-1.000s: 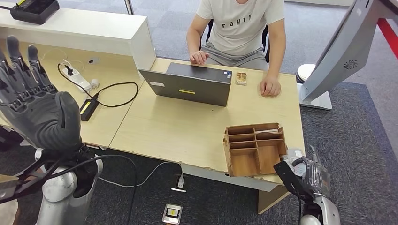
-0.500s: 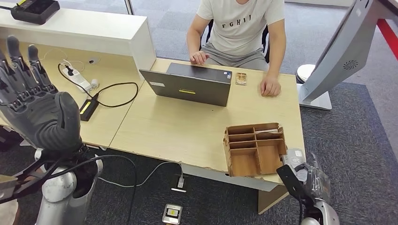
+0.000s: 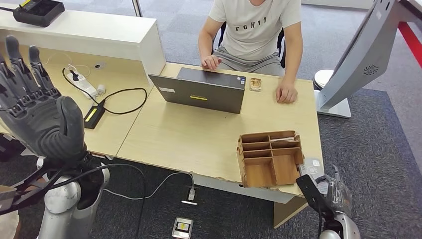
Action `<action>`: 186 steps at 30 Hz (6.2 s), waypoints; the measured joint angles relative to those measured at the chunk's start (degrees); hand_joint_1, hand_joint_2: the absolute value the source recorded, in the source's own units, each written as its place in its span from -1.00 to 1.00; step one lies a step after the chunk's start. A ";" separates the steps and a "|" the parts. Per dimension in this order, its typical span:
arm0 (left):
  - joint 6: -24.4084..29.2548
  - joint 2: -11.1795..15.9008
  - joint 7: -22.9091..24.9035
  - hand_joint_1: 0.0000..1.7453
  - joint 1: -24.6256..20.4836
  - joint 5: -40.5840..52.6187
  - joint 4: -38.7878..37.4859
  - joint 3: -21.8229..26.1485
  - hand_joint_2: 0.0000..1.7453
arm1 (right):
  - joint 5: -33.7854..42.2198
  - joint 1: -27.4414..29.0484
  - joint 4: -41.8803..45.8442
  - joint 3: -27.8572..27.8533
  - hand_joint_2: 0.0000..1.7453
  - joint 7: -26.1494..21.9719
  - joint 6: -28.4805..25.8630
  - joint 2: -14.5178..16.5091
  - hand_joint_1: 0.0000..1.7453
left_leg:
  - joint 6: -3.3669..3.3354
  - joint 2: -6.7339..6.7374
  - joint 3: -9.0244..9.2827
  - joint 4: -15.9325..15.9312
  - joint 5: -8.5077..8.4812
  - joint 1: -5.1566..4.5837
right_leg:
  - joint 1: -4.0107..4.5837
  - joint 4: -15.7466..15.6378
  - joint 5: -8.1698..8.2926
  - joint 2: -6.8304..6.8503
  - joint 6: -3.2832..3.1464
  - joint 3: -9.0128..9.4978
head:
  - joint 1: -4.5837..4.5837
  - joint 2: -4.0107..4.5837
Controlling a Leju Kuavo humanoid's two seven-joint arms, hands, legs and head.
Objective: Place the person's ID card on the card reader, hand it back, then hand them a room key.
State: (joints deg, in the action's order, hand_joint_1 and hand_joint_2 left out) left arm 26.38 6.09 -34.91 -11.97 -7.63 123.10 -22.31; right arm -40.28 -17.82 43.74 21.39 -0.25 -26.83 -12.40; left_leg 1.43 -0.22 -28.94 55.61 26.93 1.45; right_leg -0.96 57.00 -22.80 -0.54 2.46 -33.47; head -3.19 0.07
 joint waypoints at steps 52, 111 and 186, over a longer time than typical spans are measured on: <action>-3.12 0.32 -2.72 -1.00 -2.26 -4.18 -2.45 -2.73 1.00 | -9.97 -16.09 22.72 -1.21 1.00 2.94 5.82 -3.23 1.00 | 0.00 0.03 -0.26 0.01 -0.01 0.00 | -0.01 0.04 0.04 -0.02 0.01 -0.22 | 0.01 0.00; 0.72 0.39 -3.15 -1.00 -3.90 -7.41 -5.84 -4.44 1.00 | -9.77 -36.83 -8.34 13.80 1.00 1.54 6.53 7.96 0.23 | 0.01 -0.05 -0.49 0.03 -0.01 0.02 | 0.00 0.07 0.02 0.02 0.01 -0.44 | 0.01 0.00; 1.84 3.01 0.67 -1.00 4.07 0.75 2.31 0.72 1.00 | -3.31 0.69 50.61 7.79 1.00 2.04 11.16 -4.82 -1.00 | 0.01 -0.02 -0.45 -0.01 -0.01 0.02 | 0.01 0.05 0.01 0.01 -0.01 -0.39 | 0.00 0.00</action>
State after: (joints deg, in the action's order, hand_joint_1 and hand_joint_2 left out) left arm 28.22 9.09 -34.24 -7.91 -6.88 125.42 -21.59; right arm -43.59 -17.13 94.35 29.18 1.79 -15.67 -17.22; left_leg 1.44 -0.24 -29.39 55.61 26.92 1.48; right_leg -0.95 57.05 -22.80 -0.53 2.45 -33.86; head -3.19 0.07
